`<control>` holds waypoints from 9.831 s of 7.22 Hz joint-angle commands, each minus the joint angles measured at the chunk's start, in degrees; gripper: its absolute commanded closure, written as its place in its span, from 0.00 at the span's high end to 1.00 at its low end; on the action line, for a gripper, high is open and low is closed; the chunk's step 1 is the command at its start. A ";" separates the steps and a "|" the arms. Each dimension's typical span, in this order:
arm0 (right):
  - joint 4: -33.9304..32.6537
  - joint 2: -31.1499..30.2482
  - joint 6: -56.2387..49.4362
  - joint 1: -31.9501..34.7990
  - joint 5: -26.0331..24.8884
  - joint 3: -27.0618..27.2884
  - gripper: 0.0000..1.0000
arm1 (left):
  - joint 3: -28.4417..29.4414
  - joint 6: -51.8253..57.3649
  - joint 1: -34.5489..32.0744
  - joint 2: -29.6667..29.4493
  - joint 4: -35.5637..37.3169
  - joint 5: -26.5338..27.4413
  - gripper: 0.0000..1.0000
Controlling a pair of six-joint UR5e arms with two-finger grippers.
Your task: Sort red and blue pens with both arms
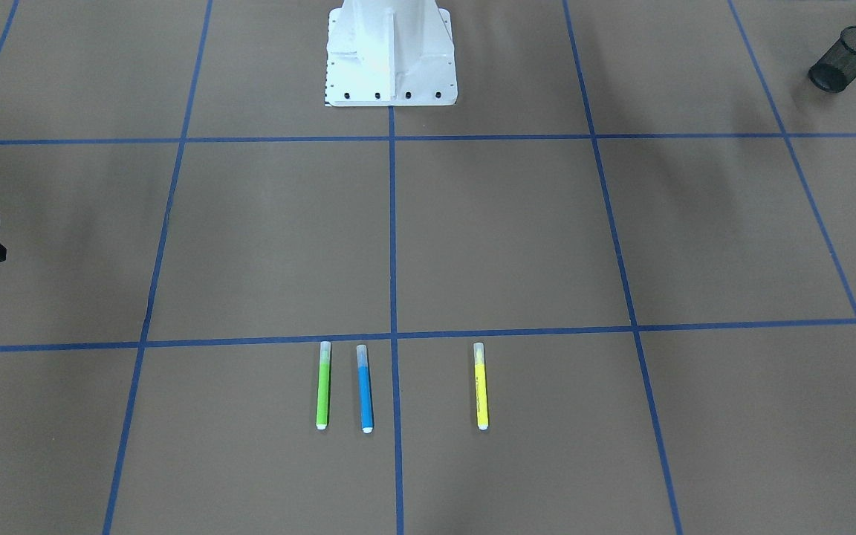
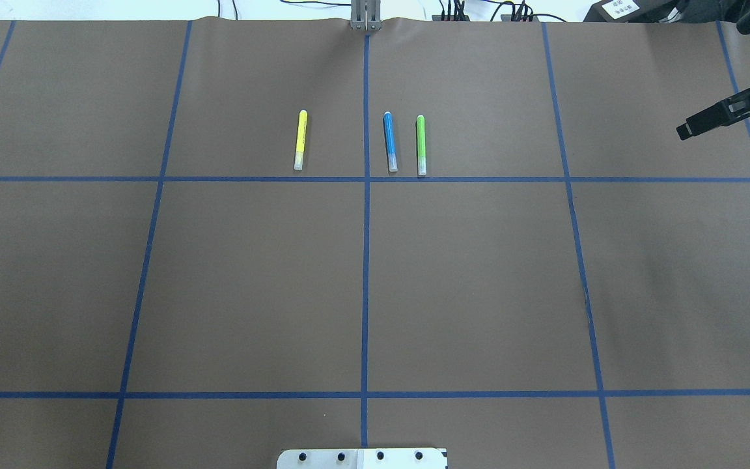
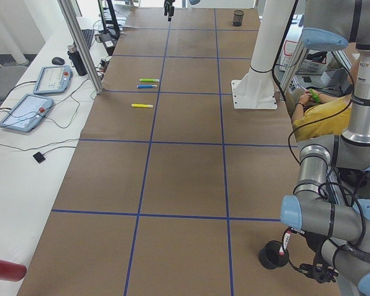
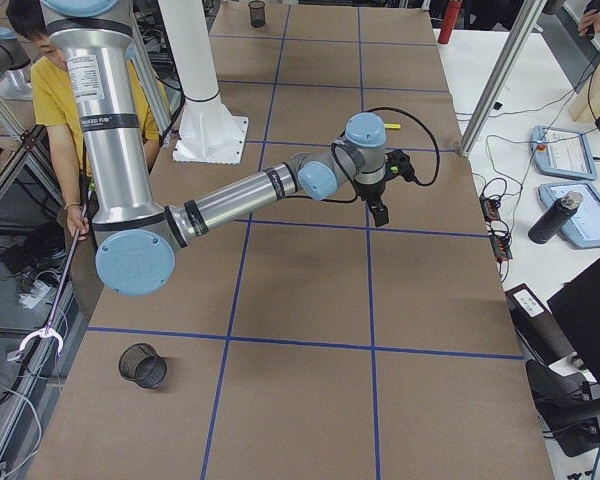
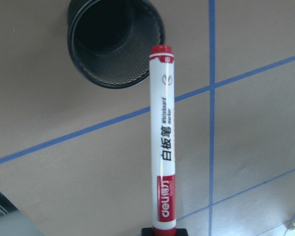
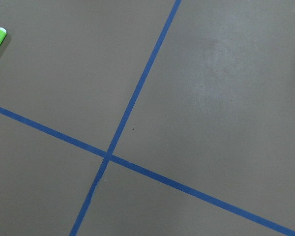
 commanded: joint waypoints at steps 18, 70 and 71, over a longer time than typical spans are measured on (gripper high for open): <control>0.03 0.72 0.35 -0.02 -1.52 -0.34 1.00 | 4.84 6.39 5.71 -7.71 -24.41 -1.85 1.00; -7.49 36.00 34.12 -18.24 -8.39 -20.70 0.00 | -10.06 -15.58 64.81 -9.03 -74.09 -2.28 1.00; -13.44 32.22 31.32 -16.47 -8.03 -13.51 0.00 | -10.58 -15.58 64.81 -8.68 -74.00 -2.55 1.00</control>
